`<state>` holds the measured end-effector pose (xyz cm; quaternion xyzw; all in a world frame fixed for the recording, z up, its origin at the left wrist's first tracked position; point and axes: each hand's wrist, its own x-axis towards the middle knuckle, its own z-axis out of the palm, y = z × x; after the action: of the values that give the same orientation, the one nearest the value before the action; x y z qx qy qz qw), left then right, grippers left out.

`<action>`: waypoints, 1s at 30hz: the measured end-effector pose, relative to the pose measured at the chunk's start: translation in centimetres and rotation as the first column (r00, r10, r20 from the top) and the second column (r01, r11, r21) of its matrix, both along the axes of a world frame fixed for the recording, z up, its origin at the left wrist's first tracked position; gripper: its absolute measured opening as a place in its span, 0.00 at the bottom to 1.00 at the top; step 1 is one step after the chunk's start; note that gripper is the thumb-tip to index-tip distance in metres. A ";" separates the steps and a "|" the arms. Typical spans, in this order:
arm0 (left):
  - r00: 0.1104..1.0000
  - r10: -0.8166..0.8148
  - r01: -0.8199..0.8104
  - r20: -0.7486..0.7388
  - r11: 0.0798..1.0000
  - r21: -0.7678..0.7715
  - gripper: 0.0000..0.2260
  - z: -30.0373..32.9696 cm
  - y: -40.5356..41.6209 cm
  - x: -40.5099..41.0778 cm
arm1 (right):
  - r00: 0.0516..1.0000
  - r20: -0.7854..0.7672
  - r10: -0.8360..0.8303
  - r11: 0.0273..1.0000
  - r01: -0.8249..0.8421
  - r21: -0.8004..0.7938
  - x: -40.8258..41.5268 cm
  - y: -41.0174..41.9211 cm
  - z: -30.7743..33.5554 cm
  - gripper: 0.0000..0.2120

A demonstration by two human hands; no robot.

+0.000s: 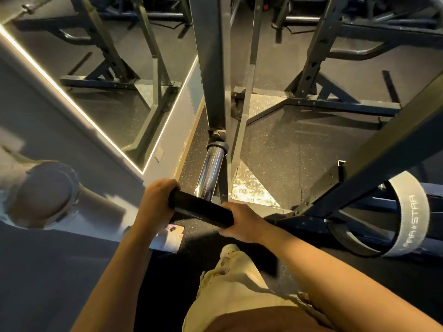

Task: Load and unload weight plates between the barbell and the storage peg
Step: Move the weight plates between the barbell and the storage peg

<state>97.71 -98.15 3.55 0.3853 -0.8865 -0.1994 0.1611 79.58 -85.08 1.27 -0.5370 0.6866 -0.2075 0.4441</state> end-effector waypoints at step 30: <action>0.365 -0.816 0.637 0.448 0.570 0.520 0.11 -10.8 36.1 -16.9 | 0.823 0.010 -0.567 0.672 0.456 0.584 -5.6 44.9 -5.1 0.16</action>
<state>80.82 -62.07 -7.28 0.0093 -0.9245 -0.2164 -0.3138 74.02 -40.23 -3.86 -0.1459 0.7935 -0.1648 0.5673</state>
